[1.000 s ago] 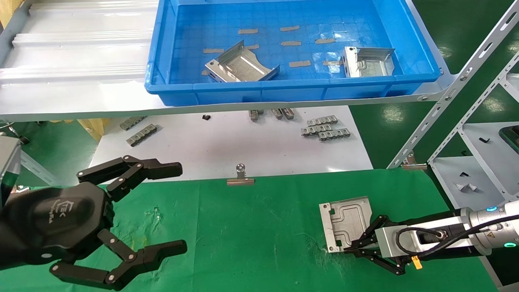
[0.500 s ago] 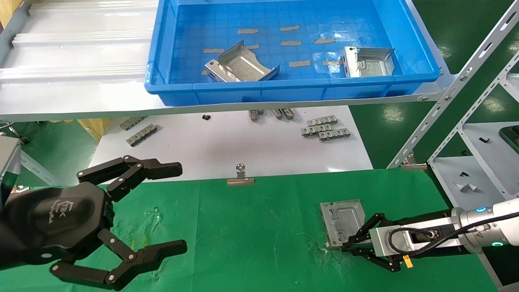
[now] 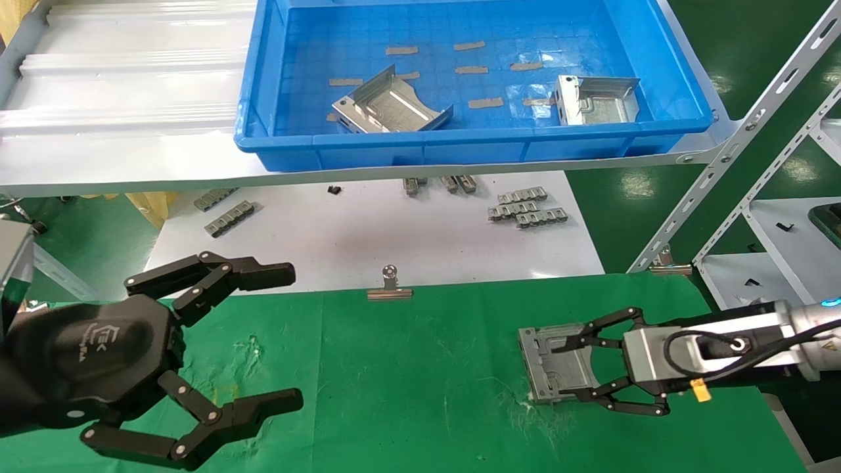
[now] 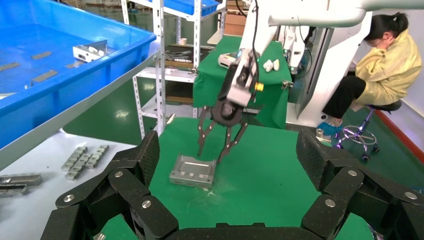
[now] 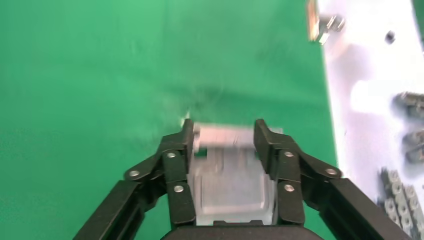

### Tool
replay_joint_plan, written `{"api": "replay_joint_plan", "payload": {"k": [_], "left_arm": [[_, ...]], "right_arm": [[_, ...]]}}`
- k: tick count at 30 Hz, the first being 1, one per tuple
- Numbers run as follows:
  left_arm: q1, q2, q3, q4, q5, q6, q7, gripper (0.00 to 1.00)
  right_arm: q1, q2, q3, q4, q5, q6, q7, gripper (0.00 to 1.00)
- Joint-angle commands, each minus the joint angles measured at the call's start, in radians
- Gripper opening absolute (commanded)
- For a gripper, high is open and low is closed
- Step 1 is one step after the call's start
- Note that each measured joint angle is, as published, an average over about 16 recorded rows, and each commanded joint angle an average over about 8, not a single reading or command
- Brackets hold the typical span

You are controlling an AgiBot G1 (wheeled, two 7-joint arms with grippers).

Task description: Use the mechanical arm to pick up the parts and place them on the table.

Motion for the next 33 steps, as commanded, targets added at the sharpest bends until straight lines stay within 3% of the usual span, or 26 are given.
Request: {"api": "replay_joint_plan", "payload": {"k": [1, 10, 20, 33], "left_arm": [[0.000, 0.000, 0.000, 0.000, 0.000, 0.000, 0.000, 1.00], [0.000, 0.000, 0.000, 0.000, 0.000, 0.000, 0.000, 1.00], [0.000, 0.000, 0.000, 0.000, 0.000, 0.000, 0.000, 1.00], [0.000, 0.000, 0.000, 0.000, 0.000, 0.000, 0.000, 1.00]], "right_arm": [[0.011, 0.011, 0.015, 0.002, 0.032, -0.037, 0.021, 1.00], [-0.009, 0.024, 0.047, 0.014, 0.149, -0.083, 0.109, 1.00], [-0.014, 0.023, 0.051, 0.023, 0.129, -0.074, 0.102, 1.00], [-0.126, 0.059, 0.194, 0.189, 0.171, -0.055, 0.254, 1.00]]}}
